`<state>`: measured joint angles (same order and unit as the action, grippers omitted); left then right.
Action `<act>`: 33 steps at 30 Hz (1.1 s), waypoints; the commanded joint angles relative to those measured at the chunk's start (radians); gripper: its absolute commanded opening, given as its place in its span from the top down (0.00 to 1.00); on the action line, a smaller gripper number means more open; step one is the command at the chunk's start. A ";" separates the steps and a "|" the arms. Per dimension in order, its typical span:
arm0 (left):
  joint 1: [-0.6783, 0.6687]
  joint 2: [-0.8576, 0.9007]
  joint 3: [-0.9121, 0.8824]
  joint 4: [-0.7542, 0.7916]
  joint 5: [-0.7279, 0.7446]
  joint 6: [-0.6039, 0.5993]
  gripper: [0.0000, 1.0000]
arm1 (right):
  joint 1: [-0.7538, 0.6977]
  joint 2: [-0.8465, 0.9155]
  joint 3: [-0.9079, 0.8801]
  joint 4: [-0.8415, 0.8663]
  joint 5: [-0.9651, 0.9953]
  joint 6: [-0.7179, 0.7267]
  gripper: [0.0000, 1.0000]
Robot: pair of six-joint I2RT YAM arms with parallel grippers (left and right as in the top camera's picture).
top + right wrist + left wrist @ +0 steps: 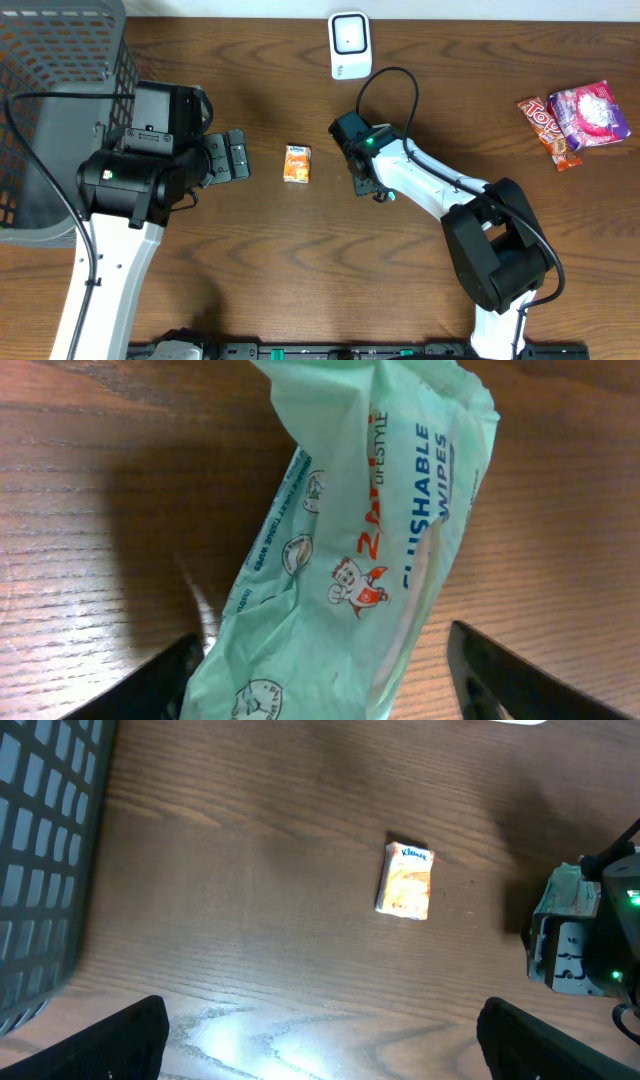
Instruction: Scan the item barcode
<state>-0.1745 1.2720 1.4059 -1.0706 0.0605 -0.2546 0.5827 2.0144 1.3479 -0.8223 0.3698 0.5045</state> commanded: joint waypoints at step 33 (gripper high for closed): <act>0.001 0.002 -0.002 -0.002 -0.013 0.006 0.02 | -0.339 -0.019 0.134 -0.055 -1.029 -0.207 0.99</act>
<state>-0.1745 1.2720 1.4059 -1.0706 0.0605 -0.2546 0.3027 2.0129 1.5097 -0.8806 -0.4385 0.3523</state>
